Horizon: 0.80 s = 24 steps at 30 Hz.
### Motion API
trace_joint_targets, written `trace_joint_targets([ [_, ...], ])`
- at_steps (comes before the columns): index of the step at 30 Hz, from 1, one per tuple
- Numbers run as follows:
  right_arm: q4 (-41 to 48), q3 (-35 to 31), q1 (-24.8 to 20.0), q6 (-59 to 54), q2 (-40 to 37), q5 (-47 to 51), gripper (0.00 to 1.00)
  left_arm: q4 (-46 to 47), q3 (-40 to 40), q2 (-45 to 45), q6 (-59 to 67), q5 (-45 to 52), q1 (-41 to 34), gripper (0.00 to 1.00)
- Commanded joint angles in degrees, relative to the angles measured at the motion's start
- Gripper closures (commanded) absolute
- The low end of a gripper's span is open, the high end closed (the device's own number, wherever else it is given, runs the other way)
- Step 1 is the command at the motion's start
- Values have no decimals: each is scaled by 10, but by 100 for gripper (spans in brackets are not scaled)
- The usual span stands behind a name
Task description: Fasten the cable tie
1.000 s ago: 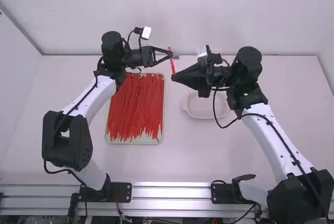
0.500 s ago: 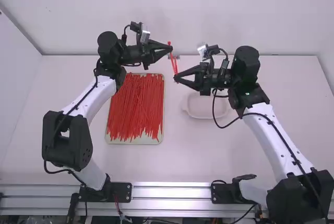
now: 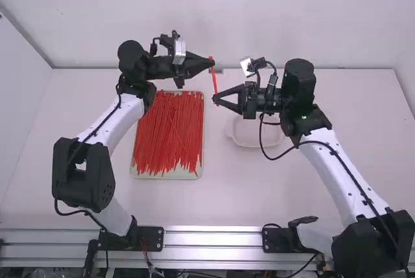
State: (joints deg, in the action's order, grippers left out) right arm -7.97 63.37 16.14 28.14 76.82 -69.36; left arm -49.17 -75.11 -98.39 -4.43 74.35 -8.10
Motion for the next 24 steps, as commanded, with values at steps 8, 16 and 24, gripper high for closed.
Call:
trace_joint_targets([
  [8, -8, 14, 3, 41, -3, 18, 100, -8, -14, 3, 41, 28, 2, 98],
  [16, -8, 14, 9, 55, -3, 24, 100, -23, -14, 3, 78, 60, 0, 98],
  [24, -8, 14, 9, 66, -3, 30, 100, -94, -14, 3, 76, 58, -3, 98],
])
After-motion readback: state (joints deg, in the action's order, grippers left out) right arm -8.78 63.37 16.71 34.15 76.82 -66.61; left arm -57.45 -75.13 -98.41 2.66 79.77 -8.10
